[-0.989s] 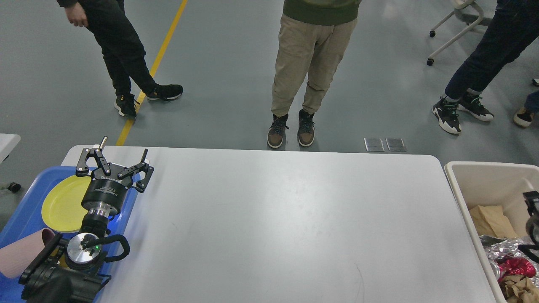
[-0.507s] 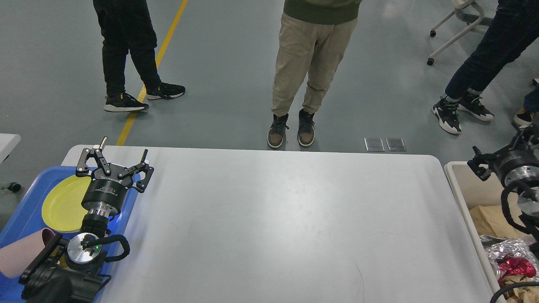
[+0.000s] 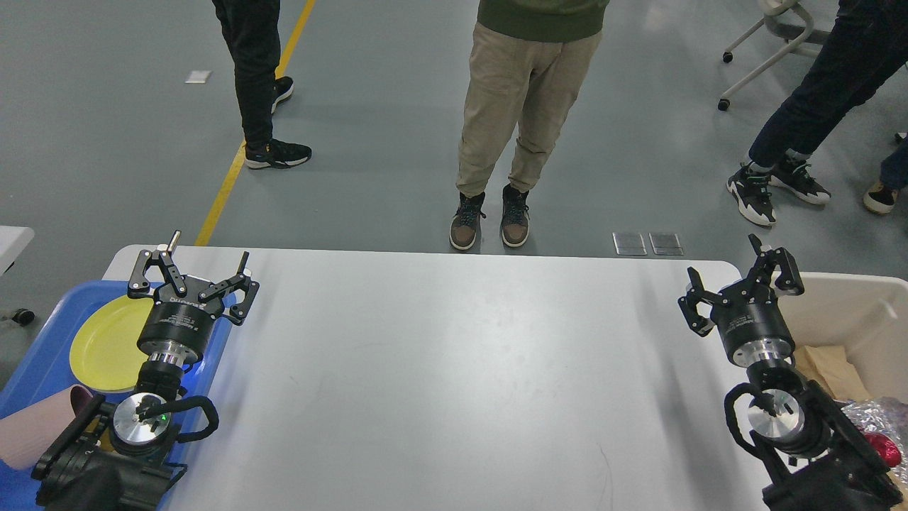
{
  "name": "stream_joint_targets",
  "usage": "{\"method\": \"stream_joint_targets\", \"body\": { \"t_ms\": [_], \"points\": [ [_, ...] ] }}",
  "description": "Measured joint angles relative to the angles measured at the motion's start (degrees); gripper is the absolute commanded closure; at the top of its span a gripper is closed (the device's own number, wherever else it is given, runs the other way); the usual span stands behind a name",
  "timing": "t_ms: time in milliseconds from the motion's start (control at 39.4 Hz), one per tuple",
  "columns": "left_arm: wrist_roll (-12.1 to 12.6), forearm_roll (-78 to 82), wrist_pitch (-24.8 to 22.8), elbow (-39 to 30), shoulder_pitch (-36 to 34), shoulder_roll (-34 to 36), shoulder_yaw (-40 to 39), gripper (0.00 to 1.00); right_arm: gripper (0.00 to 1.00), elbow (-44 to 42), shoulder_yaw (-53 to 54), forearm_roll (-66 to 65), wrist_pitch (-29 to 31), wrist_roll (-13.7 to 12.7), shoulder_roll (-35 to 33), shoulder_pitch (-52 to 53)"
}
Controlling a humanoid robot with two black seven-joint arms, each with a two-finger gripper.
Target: Tidy desktop
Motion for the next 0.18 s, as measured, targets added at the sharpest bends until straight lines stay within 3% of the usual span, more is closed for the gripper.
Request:
{"method": "stream_joint_targets", "body": {
  "t_ms": [178],
  "points": [
    [0.0, 0.0, 0.0, 0.0, 0.0, 0.0, 0.0, 0.04, 0.00, -0.2, -0.1, 0.0, -0.5, 1.0, 0.1, -0.4]
  ]
}}
